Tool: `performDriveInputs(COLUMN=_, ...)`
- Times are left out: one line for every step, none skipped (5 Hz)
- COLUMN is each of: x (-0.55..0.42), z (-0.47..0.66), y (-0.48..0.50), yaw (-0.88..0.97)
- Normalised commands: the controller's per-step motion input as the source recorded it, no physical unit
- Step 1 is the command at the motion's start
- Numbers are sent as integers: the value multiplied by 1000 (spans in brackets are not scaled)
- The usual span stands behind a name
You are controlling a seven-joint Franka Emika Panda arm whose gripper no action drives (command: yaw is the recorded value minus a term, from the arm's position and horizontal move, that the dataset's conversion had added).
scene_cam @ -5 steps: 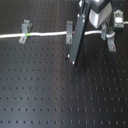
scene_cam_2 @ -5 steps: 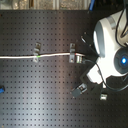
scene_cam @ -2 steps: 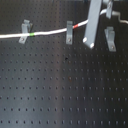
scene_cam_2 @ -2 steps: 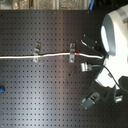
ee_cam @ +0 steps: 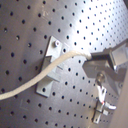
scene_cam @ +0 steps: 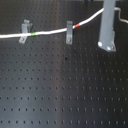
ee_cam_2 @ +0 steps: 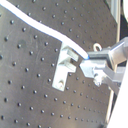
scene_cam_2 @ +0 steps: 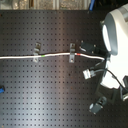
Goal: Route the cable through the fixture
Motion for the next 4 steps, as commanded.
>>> performDriveInputs(x=1, z=-148, y=-1, yaw=-994)
performDriveInputs(x=117, z=-139, y=191, yaw=-617)
performDriveInputs(x=471, z=5, y=369, yaw=246)
performDriveInputs(x=395, z=12, y=321, yaw=383)
